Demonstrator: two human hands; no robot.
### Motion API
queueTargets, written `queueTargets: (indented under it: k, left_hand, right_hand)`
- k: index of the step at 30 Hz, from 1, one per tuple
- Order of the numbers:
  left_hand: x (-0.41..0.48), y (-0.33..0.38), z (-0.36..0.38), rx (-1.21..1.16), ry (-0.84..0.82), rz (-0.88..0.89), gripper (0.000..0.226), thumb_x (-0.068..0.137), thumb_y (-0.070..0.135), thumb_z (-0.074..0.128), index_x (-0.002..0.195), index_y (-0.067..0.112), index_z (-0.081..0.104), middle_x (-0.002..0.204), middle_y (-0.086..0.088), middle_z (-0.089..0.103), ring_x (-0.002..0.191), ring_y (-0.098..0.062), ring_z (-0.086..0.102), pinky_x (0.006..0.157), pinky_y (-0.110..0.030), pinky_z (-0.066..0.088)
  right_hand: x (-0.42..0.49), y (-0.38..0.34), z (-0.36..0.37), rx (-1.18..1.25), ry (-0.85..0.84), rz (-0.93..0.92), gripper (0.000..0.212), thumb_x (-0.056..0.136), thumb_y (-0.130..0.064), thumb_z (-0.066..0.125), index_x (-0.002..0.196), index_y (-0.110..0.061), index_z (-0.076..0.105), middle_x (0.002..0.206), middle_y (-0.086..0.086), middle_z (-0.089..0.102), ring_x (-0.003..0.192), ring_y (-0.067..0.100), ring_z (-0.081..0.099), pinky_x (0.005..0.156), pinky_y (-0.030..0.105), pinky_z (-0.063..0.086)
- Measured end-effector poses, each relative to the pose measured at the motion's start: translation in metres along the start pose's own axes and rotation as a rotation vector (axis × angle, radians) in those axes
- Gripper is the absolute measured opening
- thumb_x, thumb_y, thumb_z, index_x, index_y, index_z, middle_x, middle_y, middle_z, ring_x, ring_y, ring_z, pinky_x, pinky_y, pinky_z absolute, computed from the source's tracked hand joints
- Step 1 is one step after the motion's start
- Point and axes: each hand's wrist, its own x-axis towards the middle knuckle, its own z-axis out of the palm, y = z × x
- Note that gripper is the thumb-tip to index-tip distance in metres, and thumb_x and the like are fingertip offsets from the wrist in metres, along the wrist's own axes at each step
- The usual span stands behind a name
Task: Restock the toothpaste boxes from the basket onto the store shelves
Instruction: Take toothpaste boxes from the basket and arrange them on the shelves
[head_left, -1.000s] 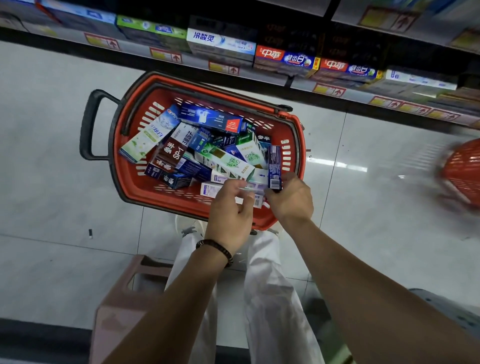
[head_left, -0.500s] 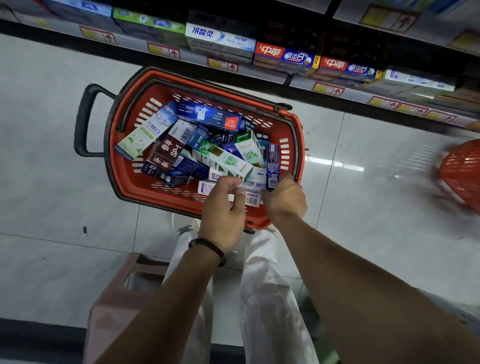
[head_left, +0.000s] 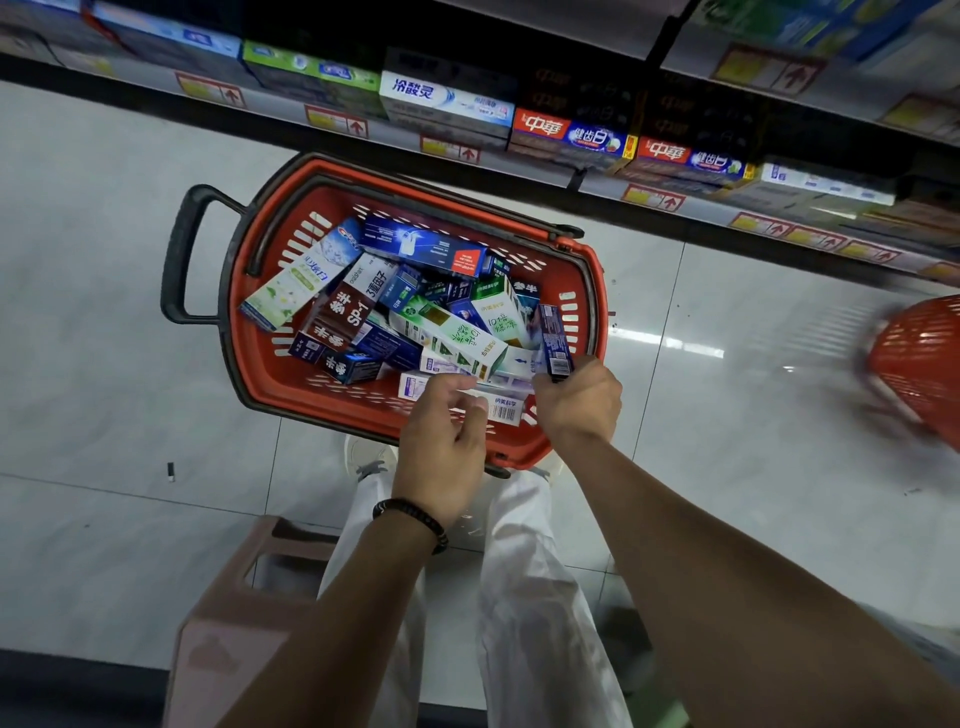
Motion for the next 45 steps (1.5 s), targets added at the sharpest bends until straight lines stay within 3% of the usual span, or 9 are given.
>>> queueTargets:
  k: [8, 12, 18, 22, 25, 28, 31, 38, 45]
  left_hand:
    - [0.007, 0.025, -0.015, 0.030, 0.053, 0.020, 0.015, 0.106, 0.029, 0.057, 0.120, 0.029, 0.059, 0.112, 0.014, 0.065, 0.098, -0.024, 0.073, 0.084, -0.039, 0.060]
    - [0.001, 0.044, -0.024, 0.035, 0.042, 0.012, 0.018, 0.105, 0.031, 0.058, 0.123, 0.027, 0.059, 0.114, 0.011, 0.066, 0.098, -0.023, 0.073, 0.084, -0.041, 0.062]
    - [-0.016, 0.075, -0.042, 0.015, 0.013, 0.049, 0.017, 0.105, 0.027, 0.059, 0.122, 0.031, 0.057, 0.116, 0.009, 0.067, 0.102, -0.020, 0.073, 0.084, -0.037, 0.063]
    - [-0.028, 0.096, -0.058, 0.014, 0.019, 0.068, 0.019, 0.105, 0.024, 0.060, 0.121, 0.032, 0.057, 0.115, 0.007, 0.069, 0.105, -0.019, 0.071, 0.090, -0.043, 0.062]
    - [-0.040, 0.114, -0.068, 0.003, 0.022, 0.069, 0.020, 0.104, 0.022, 0.061, 0.122, 0.029, 0.058, 0.112, 0.008, 0.069, 0.103, -0.014, 0.071, 0.090, -0.044, 0.062]
    - [-0.056, 0.132, -0.077, 0.013, 0.018, 0.100, 0.018, 0.104, 0.020, 0.062, 0.116, 0.033, 0.058, 0.114, 0.007, 0.070, 0.103, -0.016, 0.071, 0.092, -0.044, 0.062]
    - [-0.069, 0.149, -0.085, -0.002, 0.022, 0.092, 0.018, 0.103, 0.019, 0.063, 0.115, 0.033, 0.059, 0.111, 0.013, 0.069, 0.101, -0.014, 0.071, 0.092, -0.044, 0.061]
    - [-0.089, 0.209, -0.118, -0.028, 0.030, 0.110, 0.019, 0.105, 0.023, 0.059, 0.123, 0.028, 0.061, 0.113, 0.010, 0.069, 0.090, -0.014, 0.074, 0.075, -0.029, 0.060]
    - [-0.115, 0.292, -0.152, -0.459, 0.009, -0.042, 0.029, 0.105, 0.020, 0.062, 0.133, 0.026, 0.060, 0.121, -0.007, 0.071, 0.084, -0.022, 0.074, 0.066, -0.033, 0.061]
  right_hand:
    - [-0.021, -0.003, -0.030, 0.110, 0.014, -0.036, 0.037, 0.089, -0.043, 0.076, 0.119, -0.021, 0.072, 0.107, 0.002, 0.075, 0.093, 0.021, 0.072, 0.075, 0.030, 0.061]
    - [-0.040, -0.010, -0.053, 0.130, 0.016, -0.113, 0.031, 0.090, -0.044, 0.074, 0.112, -0.021, 0.075, 0.100, -0.002, 0.076, 0.084, 0.018, 0.071, 0.058, 0.016, 0.046]
    - [-0.075, -0.020, -0.096, 0.238, -0.004, -0.149, 0.031, 0.089, -0.037, 0.078, 0.116, -0.022, 0.075, 0.102, -0.004, 0.080, 0.084, 0.016, 0.075, 0.072, 0.029, 0.062]
    - [-0.095, -0.029, -0.129, 0.292, 0.012, -0.158, 0.035, 0.090, -0.036, 0.080, 0.120, -0.019, 0.075, 0.104, -0.004, 0.079, 0.082, 0.012, 0.072, 0.057, 0.006, 0.043]
    - [-0.109, -0.036, -0.154, 0.331, 0.024, -0.170, 0.034, 0.090, -0.034, 0.080, 0.120, -0.019, 0.075, 0.103, -0.004, 0.079, 0.079, 0.009, 0.073, 0.057, 0.005, 0.046]
    - [-0.121, -0.046, -0.176, 0.389, 0.039, -0.190, 0.036, 0.087, -0.034, 0.081, 0.119, -0.020, 0.075, 0.104, -0.004, 0.079, 0.079, 0.008, 0.074, 0.068, 0.017, 0.057]
    - [-0.136, -0.061, -0.201, 0.469, 0.026, -0.203, 0.036, 0.088, -0.030, 0.082, 0.121, -0.018, 0.074, 0.102, -0.007, 0.078, 0.074, 0.003, 0.073, 0.059, 0.007, 0.051]
    - [-0.178, -0.087, -0.270, 0.641, -0.076, -0.245, 0.030, 0.089, -0.016, 0.082, 0.118, -0.014, 0.075, 0.089, -0.008, 0.079, 0.073, 0.009, 0.077, 0.056, 0.024, 0.060]
    - [-0.236, -0.115, -0.342, 0.669, -0.150, -0.326, 0.027, 0.085, -0.007, 0.082, 0.110, -0.017, 0.078, 0.075, -0.008, 0.078, 0.062, 0.013, 0.072, 0.065, 0.046, 0.066]
